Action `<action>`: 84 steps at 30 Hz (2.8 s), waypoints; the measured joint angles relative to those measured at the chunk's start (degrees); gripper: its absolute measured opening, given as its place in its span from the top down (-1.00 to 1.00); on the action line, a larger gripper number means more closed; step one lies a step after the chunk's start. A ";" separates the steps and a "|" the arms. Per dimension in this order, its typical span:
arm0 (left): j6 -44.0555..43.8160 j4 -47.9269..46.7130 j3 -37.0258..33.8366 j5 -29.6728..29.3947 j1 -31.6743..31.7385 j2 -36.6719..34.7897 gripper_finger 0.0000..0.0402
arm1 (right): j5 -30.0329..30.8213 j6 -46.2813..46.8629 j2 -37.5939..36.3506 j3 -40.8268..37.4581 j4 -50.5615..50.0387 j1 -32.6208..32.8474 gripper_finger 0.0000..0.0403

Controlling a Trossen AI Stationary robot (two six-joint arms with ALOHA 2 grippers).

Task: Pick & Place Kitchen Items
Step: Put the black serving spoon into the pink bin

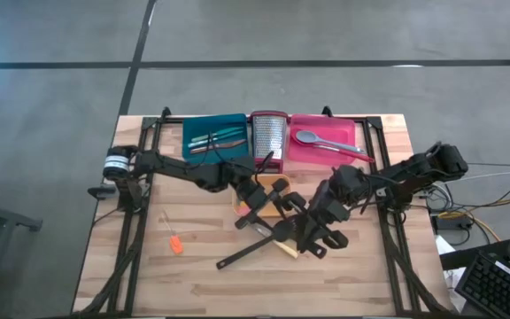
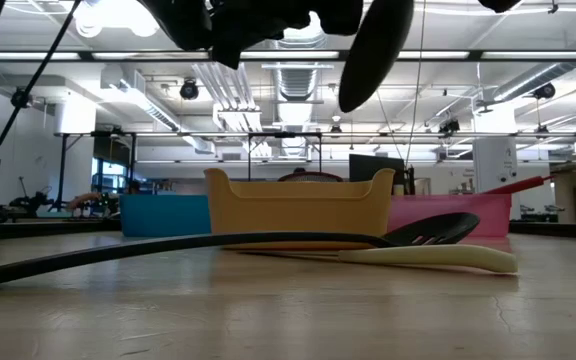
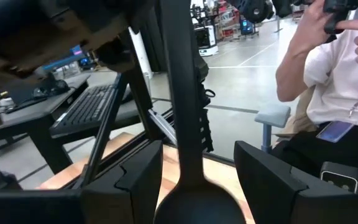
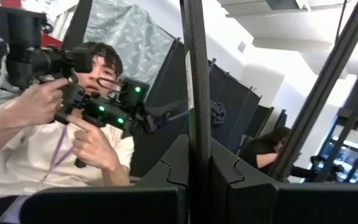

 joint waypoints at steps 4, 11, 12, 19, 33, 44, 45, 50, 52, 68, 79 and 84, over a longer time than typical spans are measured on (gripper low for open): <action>-0.02 -0.02 0.39 0.02 -0.35 0.69 -0.01 | 0.14 -0.81 0.05 0.29 -0.02 -0.04 0.94; -0.68 0.02 1.15 1.31 -0.60 1.60 -0.01 | -0.35 -0.07 0.03 0.92 -0.26 -0.28 0.94; -0.57 0.10 1.36 1.33 -0.62 1.60 -0.01 | -0.32 -0.22 0.03 0.92 -0.26 -0.26 0.94; -1.53 -0.36 1.49 2.95 -0.73 1.60 -0.01 | -0.34 0.67 -0.06 0.92 -0.02 -0.25 0.94; -4.36 -0.12 1.41 10.16 0.08 0.96 -0.01 | -1.55 -13.32 -0.04 4.00 -4.74 5.52 0.94; -3.13 -0.25 1.64 7.10 -0.24 0.96 -0.01 | -1.22 -20.53 2.99 13.34 -20.97 6.00 0.95; -3.16 -0.26 1.67 7.09 -0.23 0.96 -0.01 | -1.35 -20.51 3.81 13.96 -21.10 6.00 0.95; -3.26 -1.55 1.40 6.88 -0.17 0.87 -0.01 | -1.32 -21.87 6.61 17.49 -24.53 5.86 0.95; -3.11 -2.49 1.34 6.82 -0.33 0.87 -0.01 | -1.35 -22.50 6.87 18.91 -26.90 5.73 0.95; -2.45 -5.09 1.25 5.38 -0.25 0.85 -0.01 | 3.68 -22.45 6.67 18.99 -30.62 6.10 0.95; -6.08 -5.06 1.63 17.19 -0.23 0.85 -0.01 | -1.06 -20.99 6.26 19.06 -32.16 6.50 0.95; -6.78 -5.06 2.59 19.74 -0.29 0.87 -0.01 | -9.80 -18.83 6.05 19.08 -29.24 6.56 0.95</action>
